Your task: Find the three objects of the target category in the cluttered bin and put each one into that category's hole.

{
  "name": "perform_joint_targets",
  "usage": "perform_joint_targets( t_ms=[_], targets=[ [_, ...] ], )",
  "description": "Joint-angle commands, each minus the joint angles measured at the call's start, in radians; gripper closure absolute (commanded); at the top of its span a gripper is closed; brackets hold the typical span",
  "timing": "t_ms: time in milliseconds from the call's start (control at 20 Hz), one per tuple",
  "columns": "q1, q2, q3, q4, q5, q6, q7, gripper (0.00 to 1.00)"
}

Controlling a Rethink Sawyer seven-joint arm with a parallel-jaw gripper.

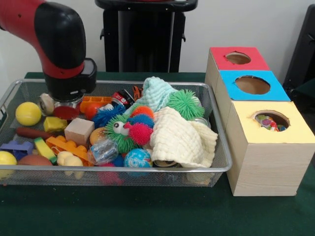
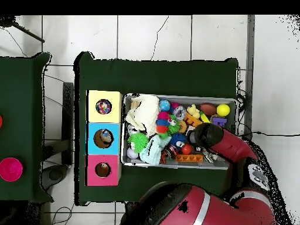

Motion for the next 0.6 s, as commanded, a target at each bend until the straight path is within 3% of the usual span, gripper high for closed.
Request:
perform_joint_targets(
  t_ms=[50,300,600],
  targets=[
    [0.005,0.196,0.167,-0.137,-0.019,-0.087,-0.049,1.0],
    [0.011,0.139,0.163,-0.079,-0.016,-0.084,-0.025,1.0],
    [0.069,0.07,0.109,-0.043,-0.02,-0.022,0.015,1.0]
  ],
)
